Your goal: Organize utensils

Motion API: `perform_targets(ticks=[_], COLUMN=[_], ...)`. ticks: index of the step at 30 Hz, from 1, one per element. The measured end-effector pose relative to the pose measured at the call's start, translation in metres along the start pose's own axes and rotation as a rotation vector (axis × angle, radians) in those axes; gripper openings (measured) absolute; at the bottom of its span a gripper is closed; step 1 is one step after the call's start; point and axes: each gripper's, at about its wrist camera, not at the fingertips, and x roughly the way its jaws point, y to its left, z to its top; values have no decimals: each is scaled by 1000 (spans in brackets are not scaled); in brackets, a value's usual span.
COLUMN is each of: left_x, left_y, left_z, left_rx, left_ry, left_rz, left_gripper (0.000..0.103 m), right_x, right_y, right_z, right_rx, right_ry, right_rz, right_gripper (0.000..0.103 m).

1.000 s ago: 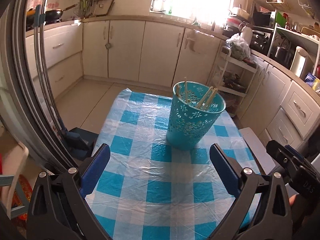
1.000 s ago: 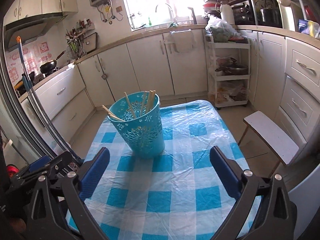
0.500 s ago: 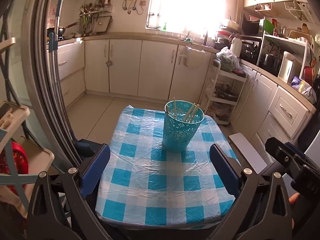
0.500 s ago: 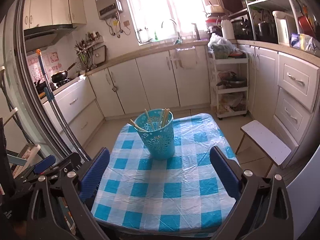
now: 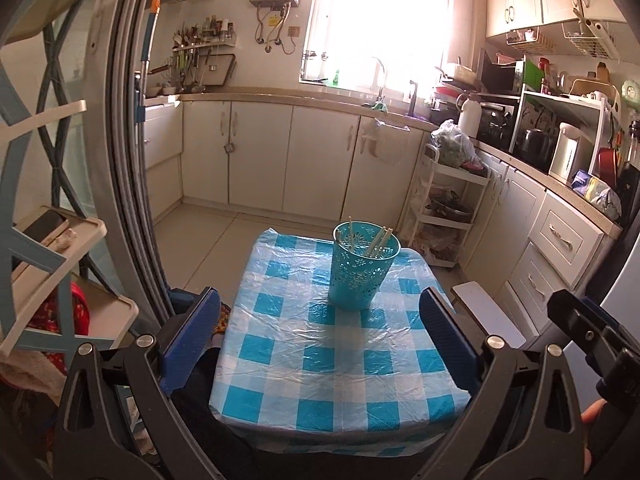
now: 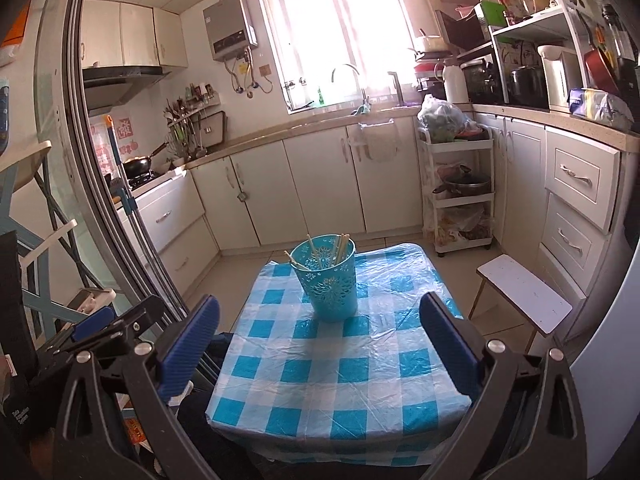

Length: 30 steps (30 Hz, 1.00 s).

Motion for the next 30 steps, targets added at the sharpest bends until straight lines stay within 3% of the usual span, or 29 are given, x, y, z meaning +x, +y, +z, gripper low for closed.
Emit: perform_targets(ticks=[19, 30], left_x=[-68, -89], left_y=[7, 6], left_z=[-4, -8], left_rx=[-1, 12], left_ry=[-91, -99], left_rz=[30, 34], left_gripper=[96, 96], right_x=[-65, -86], right_y=[30, 38], right_z=[-16, -19], right_rx=[-40, -47], right_ry=[-119, -164], right_rz=[29, 50], right_gripper=[96, 96])
